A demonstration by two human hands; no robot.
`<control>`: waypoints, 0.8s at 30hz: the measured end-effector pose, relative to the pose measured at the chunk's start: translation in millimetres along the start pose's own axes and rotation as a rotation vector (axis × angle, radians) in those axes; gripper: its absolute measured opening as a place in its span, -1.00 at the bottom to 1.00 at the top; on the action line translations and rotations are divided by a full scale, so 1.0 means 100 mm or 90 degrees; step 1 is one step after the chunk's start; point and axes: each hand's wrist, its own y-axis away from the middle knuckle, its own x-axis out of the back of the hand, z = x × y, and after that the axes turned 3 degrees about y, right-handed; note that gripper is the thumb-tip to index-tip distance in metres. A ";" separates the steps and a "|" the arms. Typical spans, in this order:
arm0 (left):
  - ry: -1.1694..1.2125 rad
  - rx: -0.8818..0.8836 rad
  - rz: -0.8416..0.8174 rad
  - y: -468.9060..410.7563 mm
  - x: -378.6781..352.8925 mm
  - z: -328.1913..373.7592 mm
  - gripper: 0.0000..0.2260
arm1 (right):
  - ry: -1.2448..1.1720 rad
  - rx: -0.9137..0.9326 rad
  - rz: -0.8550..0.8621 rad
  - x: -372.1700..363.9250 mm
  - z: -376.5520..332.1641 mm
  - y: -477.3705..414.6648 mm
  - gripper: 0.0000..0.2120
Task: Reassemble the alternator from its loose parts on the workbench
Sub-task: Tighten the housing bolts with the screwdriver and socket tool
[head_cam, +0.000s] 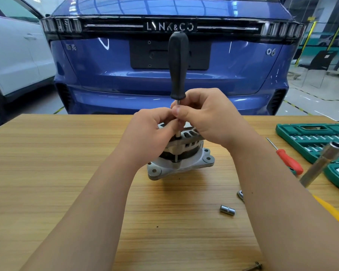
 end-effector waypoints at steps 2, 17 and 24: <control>0.013 0.008 -0.015 -0.01 -0.01 0.00 -0.87 | -0.015 -0.022 0.039 -0.04 0.00 -0.01 -0.91; 0.003 -0.001 0.033 0.02 -0.04 -0.07 -0.92 | -0.166 0.013 -0.044 0.16 -0.26 -0.19 -0.90; -0.031 0.014 0.001 0.00 -0.08 -0.04 -0.84 | -0.132 0.025 -0.005 0.17 -0.36 -0.38 -0.78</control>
